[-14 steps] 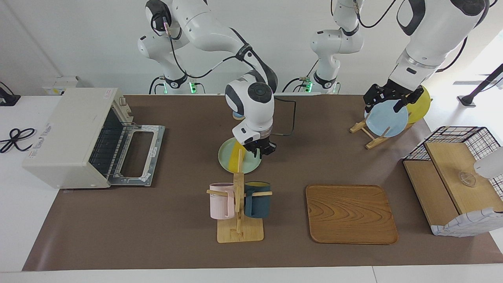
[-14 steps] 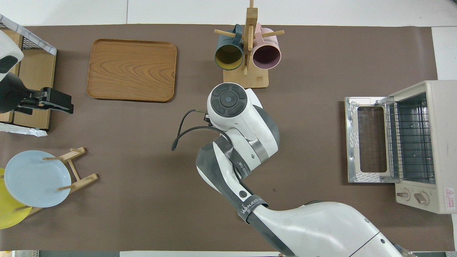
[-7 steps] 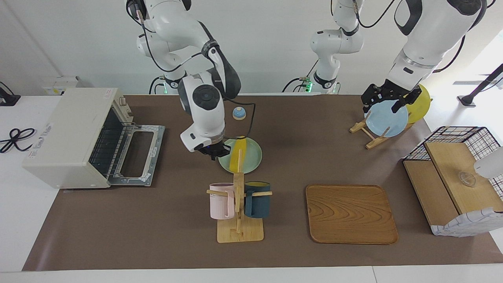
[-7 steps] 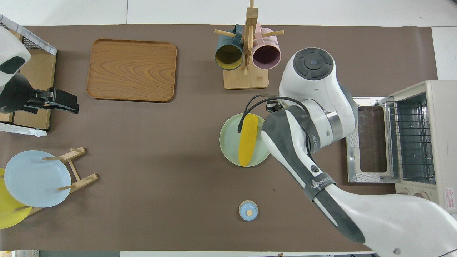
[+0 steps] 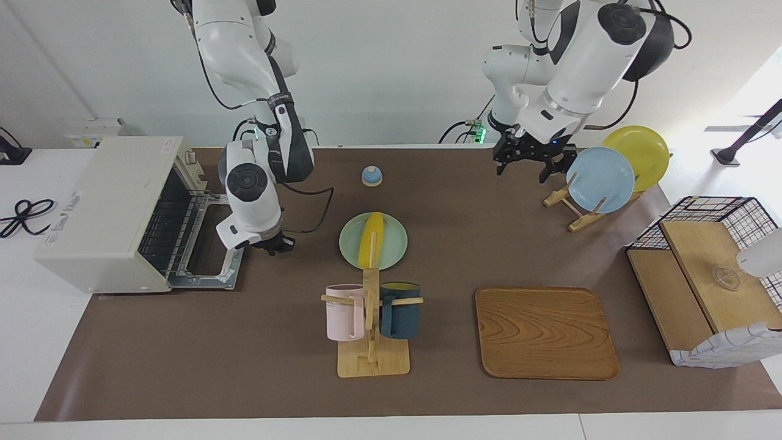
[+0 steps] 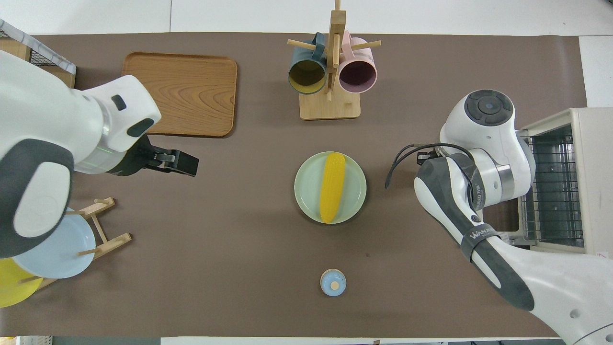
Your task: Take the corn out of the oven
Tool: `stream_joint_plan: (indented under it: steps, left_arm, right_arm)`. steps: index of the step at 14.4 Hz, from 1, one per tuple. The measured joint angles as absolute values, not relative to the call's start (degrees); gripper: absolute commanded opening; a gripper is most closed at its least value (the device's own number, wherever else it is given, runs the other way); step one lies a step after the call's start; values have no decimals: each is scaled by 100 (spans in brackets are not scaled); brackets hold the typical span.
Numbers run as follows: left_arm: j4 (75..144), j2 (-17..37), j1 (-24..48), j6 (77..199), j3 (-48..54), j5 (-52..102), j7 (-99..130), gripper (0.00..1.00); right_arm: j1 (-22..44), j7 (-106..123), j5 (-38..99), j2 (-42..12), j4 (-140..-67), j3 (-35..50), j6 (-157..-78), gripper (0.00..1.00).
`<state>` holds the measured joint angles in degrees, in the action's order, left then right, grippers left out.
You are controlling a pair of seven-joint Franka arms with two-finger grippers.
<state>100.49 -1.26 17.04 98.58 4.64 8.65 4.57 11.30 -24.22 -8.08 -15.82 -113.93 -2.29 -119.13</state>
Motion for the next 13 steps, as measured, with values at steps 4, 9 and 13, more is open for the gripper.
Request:
stream_joint_plan:
  steps: [4, 9, 13]
  left_arm:
    - [10766, -27, 2814, 11081, 475, 939, 1105, 100]
    - [10932, 940, 3818, 12563, 471, 939, 2110, 100]
    - [10470, 1696, 3927, 12853, 447, 811, 2438, 100]
  right_arm:
    - [692, -2127, -918, -1471, -11912, -228, -12570, 0]
    - [643, -2052, -1233, -1380, -12073, -180, -12642, 0]
    - [660, -1867, -1399, -1332, -11531, -88, -11593, 0]
